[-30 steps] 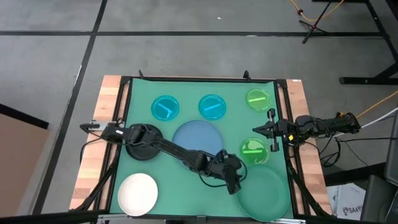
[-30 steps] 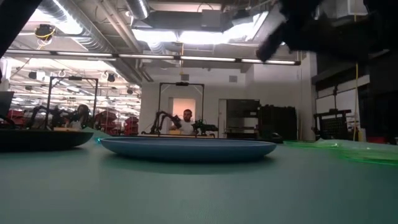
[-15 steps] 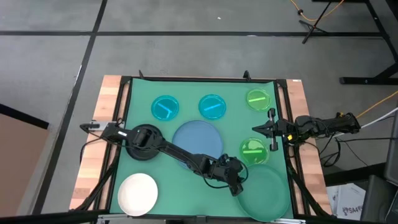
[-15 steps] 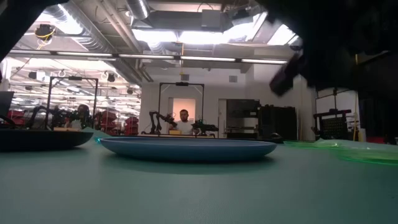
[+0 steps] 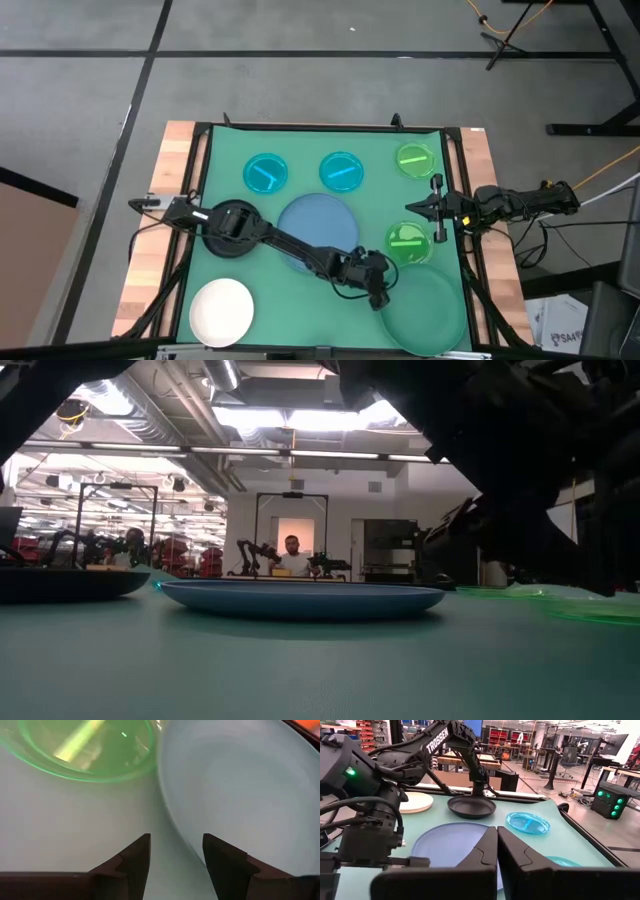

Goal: Stack plastic plates
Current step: Stack the green plate on the light blue plate

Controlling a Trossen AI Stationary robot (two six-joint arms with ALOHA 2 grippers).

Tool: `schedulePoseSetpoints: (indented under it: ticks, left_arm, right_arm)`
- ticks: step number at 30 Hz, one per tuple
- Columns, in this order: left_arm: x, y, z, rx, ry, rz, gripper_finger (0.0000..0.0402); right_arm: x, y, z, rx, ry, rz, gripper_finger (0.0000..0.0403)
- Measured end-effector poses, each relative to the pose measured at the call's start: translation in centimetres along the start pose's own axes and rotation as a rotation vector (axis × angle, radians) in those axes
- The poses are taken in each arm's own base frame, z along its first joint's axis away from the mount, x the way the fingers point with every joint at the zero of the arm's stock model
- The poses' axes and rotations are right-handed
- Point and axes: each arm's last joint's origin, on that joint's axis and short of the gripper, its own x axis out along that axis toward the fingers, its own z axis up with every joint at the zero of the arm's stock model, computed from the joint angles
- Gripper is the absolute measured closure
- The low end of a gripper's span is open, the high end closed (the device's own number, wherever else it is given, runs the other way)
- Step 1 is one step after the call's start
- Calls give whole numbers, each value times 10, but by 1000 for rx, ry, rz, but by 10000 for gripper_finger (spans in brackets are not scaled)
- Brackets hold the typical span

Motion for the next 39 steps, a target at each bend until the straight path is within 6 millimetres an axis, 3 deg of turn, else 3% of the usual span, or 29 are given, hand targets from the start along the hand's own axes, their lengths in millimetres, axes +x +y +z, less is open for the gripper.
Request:
schedulePoseSetpoints:
  ticks: [7,20,26,30,39]
  left_arm:
    - [14,4,-13,-26,83,-60,238]
    - [14,5,-9,-11,57,-58,384]
    - [12,4,-7,-14,50,-53,393]
    - [2,1,1,16,44,-53,392]
    - [-46,-9,23,121,57,41,392]
  right_arm:
    - [0,0,0,1,-3,-1,402]
    - [0,0,0,0,-1,0,402]
    - [0,0,0,0,-2,0,402]
    - [0,0,0,1,-4,0,402]
    - [-4,-2,15,106,-40,1,402]
